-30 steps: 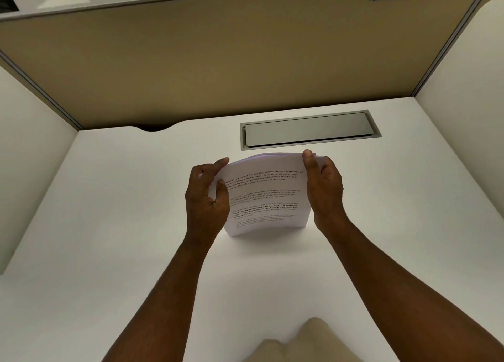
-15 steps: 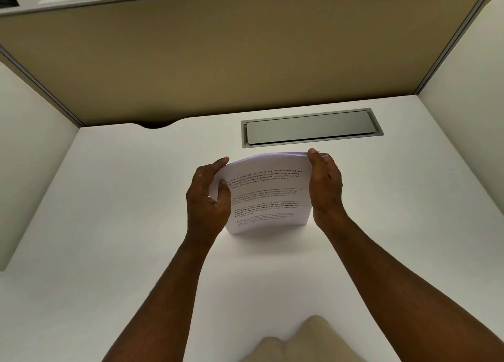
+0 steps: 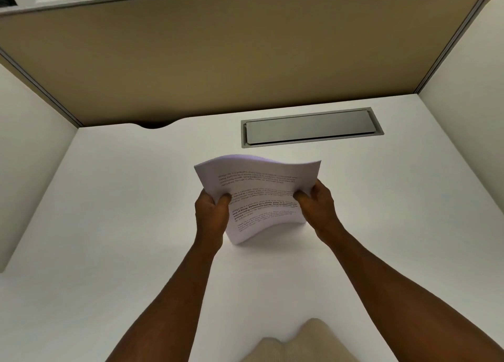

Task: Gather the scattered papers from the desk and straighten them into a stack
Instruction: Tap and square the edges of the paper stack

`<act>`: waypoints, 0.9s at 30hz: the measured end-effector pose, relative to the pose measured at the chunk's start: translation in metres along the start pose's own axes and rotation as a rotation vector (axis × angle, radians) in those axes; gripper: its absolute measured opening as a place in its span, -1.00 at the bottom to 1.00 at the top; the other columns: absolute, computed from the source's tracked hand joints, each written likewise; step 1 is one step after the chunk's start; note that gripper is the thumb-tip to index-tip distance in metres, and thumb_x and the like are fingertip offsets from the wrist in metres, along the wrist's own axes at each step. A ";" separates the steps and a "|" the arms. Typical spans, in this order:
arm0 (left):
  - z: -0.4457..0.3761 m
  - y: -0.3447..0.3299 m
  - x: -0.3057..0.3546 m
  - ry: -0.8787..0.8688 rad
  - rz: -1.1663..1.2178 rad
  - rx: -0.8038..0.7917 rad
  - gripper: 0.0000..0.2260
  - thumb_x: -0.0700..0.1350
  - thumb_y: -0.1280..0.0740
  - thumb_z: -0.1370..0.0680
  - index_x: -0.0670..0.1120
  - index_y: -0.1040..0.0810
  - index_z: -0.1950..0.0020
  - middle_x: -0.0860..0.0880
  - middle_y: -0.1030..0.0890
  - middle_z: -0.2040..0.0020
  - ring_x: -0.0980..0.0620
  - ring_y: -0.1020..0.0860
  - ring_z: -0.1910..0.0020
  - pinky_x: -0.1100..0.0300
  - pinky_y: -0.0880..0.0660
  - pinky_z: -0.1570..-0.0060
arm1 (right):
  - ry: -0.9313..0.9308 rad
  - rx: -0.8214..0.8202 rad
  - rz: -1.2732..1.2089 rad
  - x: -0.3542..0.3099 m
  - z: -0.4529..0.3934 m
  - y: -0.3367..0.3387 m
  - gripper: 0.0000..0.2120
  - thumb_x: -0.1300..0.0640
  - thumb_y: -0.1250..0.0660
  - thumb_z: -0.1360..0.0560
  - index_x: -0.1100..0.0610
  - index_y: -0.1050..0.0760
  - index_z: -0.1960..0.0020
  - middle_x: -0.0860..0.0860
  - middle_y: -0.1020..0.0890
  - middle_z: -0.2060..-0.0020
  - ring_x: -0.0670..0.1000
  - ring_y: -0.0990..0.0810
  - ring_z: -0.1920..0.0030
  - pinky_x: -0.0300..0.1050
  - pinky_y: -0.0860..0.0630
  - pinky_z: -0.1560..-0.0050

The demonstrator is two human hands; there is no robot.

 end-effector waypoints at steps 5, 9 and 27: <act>-0.007 0.008 0.008 -0.071 -0.020 0.019 -0.70 -0.39 -0.28 -0.52 -0.04 -0.50 -0.13 0.06 -0.62 0.03 0.11 -0.60 0.06 0.25 -0.58 0.13 | -0.014 0.034 -0.078 -0.010 -0.005 0.007 -0.68 0.20 -0.23 -0.33 -0.09 -0.43 -0.02 -0.07 -0.60 0.04 -0.02 -0.59 0.02 -0.13 -0.58 0.08; -0.007 0.007 -0.015 0.019 -0.055 -0.033 -0.65 -0.40 -0.28 -0.51 -0.03 -0.49 -0.18 0.06 -0.60 -0.01 0.05 -0.59 -0.02 0.25 -0.55 0.13 | -0.104 -0.018 -0.047 0.006 -0.007 0.001 -0.62 0.28 -0.22 -0.37 -0.02 -0.46 -0.14 0.01 -0.62 -0.04 0.11 -0.58 -0.09 0.01 -0.56 -0.04; -0.004 0.003 -0.029 0.079 -0.152 -0.068 -0.76 -0.27 -0.31 -0.56 0.02 -0.49 -0.15 0.09 -0.61 0.01 0.03 -0.61 0.00 0.25 -0.55 0.13 | -0.082 -0.053 0.135 0.013 -0.001 -0.002 -0.73 0.27 -0.25 -0.52 0.00 -0.46 -0.15 -0.12 -0.58 0.07 -0.09 -0.57 0.07 -0.30 -0.49 0.16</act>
Point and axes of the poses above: each hand's wrist, its own z-axis away from the middle knuckle, its own y-axis out of the back of the hand, x = y × z, the point moved 6 cm from there along -z, towards the middle knuckle
